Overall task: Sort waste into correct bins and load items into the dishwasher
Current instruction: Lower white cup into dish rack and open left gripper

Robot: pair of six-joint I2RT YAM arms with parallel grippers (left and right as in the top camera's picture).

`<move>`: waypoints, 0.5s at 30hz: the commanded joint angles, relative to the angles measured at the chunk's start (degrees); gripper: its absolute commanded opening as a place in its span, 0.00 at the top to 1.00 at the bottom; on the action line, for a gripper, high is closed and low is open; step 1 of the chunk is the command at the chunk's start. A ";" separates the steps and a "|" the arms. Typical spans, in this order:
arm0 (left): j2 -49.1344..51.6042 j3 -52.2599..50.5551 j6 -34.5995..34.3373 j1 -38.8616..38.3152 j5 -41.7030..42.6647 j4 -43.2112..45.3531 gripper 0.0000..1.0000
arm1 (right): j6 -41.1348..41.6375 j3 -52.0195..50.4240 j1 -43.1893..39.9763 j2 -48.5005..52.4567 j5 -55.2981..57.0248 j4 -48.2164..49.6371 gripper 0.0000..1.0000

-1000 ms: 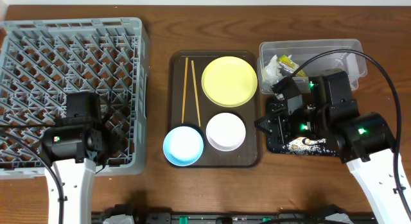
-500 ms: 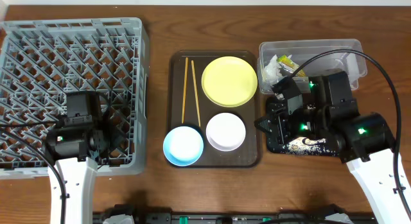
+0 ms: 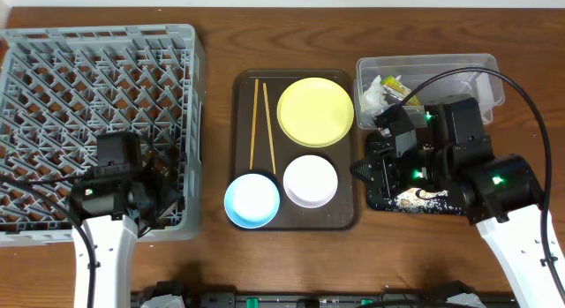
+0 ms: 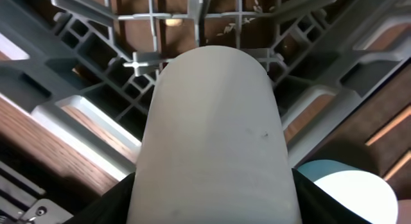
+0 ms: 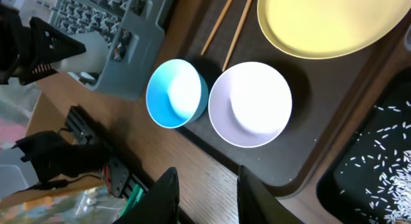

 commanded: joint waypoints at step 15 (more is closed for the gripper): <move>-0.09 10.32 10.99 4.24 8.85 -4.76 0.04 | -0.76 0.70 0.70 -0.70 0.20 0.02 0.71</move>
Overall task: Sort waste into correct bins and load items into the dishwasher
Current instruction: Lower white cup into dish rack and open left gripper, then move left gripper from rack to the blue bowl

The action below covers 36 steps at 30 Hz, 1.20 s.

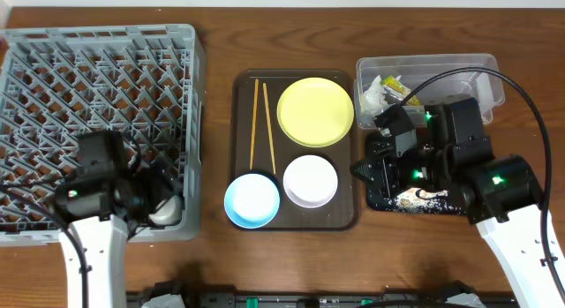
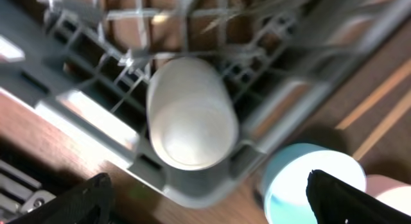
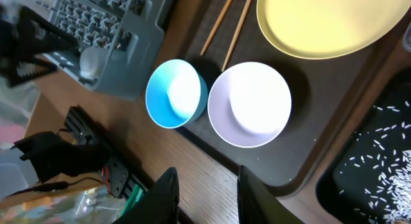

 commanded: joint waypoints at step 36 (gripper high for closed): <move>-0.09 13.42 25.31 -31.26 8.52 2.45 0.02 | 10.71 0.70 0.70 1.22 5.51 5.62 0.01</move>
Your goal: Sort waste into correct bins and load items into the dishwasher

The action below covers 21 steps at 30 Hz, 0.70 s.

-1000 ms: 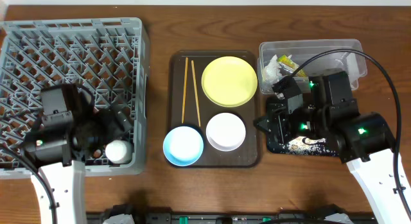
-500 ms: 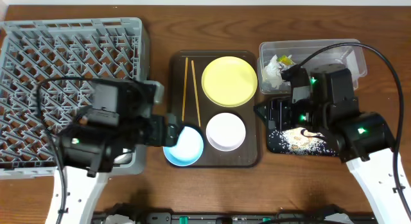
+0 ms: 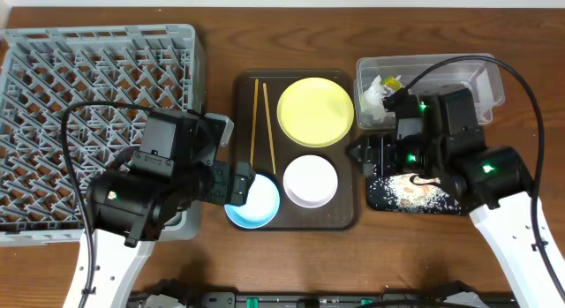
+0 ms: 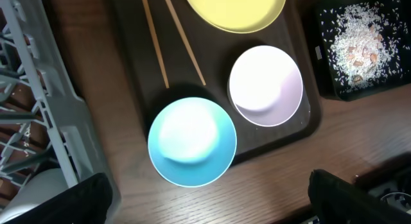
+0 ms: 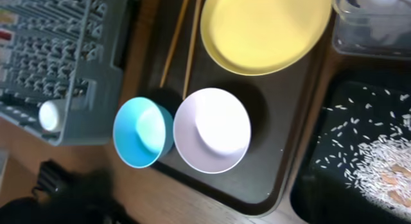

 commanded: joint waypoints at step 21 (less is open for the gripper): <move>-0.02 0.83 0.35 -0.26 -0.96 -0.33 0.02 | -8.39 0.70 -5.57 -2.75 -9.25 -6.21 0.01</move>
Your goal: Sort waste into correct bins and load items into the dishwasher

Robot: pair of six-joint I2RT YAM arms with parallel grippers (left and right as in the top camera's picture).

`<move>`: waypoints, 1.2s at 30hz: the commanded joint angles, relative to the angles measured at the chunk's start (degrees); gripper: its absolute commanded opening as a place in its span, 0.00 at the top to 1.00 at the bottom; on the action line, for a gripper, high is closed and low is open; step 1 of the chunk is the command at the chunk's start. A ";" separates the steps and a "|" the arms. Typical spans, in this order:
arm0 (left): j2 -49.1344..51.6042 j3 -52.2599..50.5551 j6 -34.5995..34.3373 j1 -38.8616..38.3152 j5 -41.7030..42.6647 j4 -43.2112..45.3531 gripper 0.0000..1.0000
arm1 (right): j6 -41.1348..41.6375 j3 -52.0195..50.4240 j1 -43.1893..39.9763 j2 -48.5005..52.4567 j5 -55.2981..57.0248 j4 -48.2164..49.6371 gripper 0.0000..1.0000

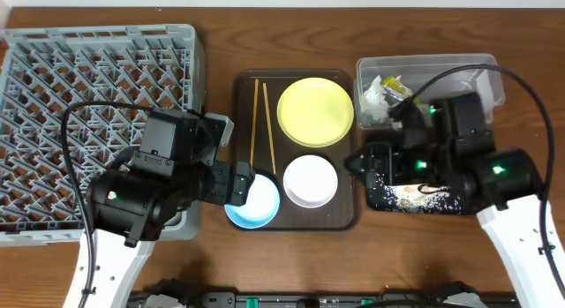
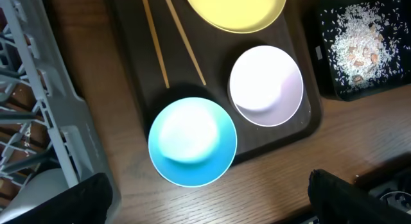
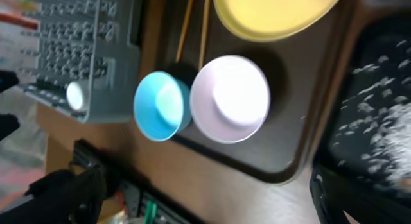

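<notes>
On the brown tray (image 1: 344, 221) lie a blue bowl (image 2: 192, 142), a pale lilac bowl (image 2: 266, 86), a yellow plate (image 1: 315, 111) and two chopsticks (image 1: 259, 123). My left gripper (image 2: 205, 199) hangs open above the blue bowl (image 1: 256, 202), its fingers wide apart and empty. A white cup (image 3: 76, 94) sits in the near right corner of the grey dish rack (image 1: 97, 78). My right gripper (image 3: 205, 189) is open and empty near the tray's right edge, by the black tray of rice (image 1: 424, 198).
A clear bin (image 1: 477, 74) with wrappers and crumpled waste stands at the back right. The black rice tray (image 2: 359, 44) lies just right of the brown tray. Bare wood runs along the table's front edge (image 2: 257, 179).
My left gripper and everything on the tray are unchanged. My right arm has shifted a little and its wrist view has tilted; its fingers now show wide apart at the frame's lower corners.
My left gripper was first shut on the white cup over the rack's near right corner. Then the cup stood in the rack and the gripper was open. Later it hung open over the blue bowl, where it stays. My right gripper, first shut, is now open.
</notes>
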 commanded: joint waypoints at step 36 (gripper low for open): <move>-0.02 0.83 0.35 -0.28 -0.83 -0.35 0.02 | -31.19 -51.65 -10.69 -65.09 16.09 30.99 0.01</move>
